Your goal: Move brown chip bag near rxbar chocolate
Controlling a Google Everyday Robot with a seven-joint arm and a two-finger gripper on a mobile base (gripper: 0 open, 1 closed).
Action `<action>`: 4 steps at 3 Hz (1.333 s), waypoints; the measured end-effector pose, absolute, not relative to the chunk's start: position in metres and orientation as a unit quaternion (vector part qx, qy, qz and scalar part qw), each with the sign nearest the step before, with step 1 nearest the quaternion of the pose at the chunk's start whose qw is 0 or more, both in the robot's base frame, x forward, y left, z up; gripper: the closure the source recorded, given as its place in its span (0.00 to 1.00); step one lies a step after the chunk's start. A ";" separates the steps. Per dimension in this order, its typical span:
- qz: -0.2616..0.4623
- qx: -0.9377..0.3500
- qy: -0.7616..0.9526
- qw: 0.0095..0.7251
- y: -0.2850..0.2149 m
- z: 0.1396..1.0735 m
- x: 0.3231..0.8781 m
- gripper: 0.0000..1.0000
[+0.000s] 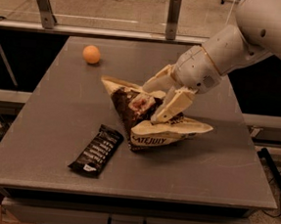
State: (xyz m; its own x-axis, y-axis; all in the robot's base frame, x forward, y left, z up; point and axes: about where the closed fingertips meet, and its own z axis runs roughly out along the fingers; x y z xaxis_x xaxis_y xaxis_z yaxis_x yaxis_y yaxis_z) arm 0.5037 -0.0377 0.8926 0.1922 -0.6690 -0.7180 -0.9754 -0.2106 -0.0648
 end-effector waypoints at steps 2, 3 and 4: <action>0.179 -0.688 0.612 0.346 -0.090 0.935 0.558 0.00; 0.083 -0.642 0.624 0.438 -0.147 1.011 0.598 0.00; -0.004 -0.589 0.617 0.521 -0.198 1.087 0.620 0.00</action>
Offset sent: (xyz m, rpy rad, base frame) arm 0.1292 -0.1428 0.1343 -0.0079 -0.4911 -0.4985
